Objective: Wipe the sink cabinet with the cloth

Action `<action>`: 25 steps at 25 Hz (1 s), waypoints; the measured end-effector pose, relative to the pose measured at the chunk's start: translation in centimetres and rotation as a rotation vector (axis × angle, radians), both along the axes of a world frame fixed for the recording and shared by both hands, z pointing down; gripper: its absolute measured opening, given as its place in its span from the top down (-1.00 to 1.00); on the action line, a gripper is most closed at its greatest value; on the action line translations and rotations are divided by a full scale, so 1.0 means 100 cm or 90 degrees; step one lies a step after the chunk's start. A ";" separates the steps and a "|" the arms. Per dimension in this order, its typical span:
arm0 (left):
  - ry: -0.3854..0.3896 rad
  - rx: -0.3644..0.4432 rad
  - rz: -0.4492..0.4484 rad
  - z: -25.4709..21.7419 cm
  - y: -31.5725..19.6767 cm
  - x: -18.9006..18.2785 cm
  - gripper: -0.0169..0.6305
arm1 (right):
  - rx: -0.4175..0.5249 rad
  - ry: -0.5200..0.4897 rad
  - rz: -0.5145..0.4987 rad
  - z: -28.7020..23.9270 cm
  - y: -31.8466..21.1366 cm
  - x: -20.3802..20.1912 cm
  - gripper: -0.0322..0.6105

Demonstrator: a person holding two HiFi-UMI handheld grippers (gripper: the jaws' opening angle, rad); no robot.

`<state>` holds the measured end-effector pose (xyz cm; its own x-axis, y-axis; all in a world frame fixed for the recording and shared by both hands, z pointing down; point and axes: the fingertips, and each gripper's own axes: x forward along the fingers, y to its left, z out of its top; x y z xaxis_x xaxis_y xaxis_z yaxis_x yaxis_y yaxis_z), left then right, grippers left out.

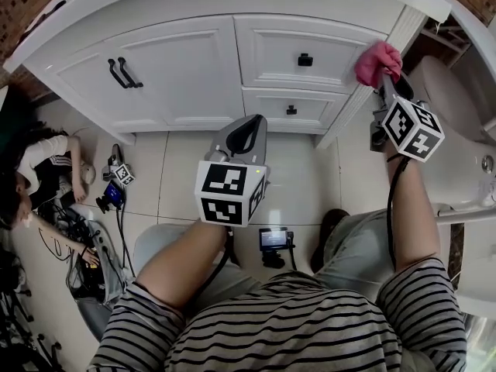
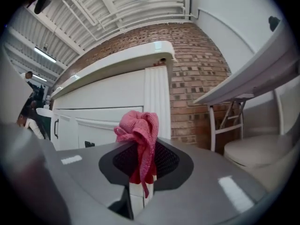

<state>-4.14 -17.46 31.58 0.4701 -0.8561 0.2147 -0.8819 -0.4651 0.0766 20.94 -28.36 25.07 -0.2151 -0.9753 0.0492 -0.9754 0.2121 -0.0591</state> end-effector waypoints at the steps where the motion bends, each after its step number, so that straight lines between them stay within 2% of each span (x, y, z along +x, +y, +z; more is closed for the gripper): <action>1: 0.002 0.000 0.000 -0.001 0.000 0.000 0.94 | -0.005 -0.012 0.005 0.002 0.003 0.004 0.68; 4: 0.018 0.004 0.004 -0.007 0.002 0.001 0.94 | 0.009 -0.038 -0.057 -0.004 0.018 -0.030 0.68; 7: 0.028 0.016 0.004 -0.014 0.003 -0.001 0.94 | 0.030 -0.039 -0.178 -0.010 0.031 -0.109 0.68; 10: 0.032 0.019 -0.002 -0.016 0.002 -0.006 0.94 | 0.019 -0.029 -0.272 0.004 0.030 -0.190 0.68; 14: 0.028 0.014 -0.014 -0.012 0.001 -0.018 0.94 | -0.007 0.009 -0.309 0.034 0.009 -0.258 0.68; 16: 0.030 0.014 -0.019 -0.011 -0.001 -0.023 0.94 | -0.020 0.025 -0.297 0.047 -0.002 -0.267 0.68; 19: 0.036 0.015 -0.022 -0.014 -0.001 -0.027 0.94 | -0.031 0.043 -0.277 0.061 -0.011 -0.257 0.68; 25: 0.037 0.006 -0.021 -0.009 0.001 -0.027 0.94 | -0.085 0.056 -0.196 0.102 -0.018 -0.193 0.68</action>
<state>-6.82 -17.36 30.67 0.4537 -0.8727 0.1804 -0.8907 -0.4374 0.1240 1.66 -30.18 35.26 -0.4881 -0.8488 0.2030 -0.8691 0.4940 -0.0244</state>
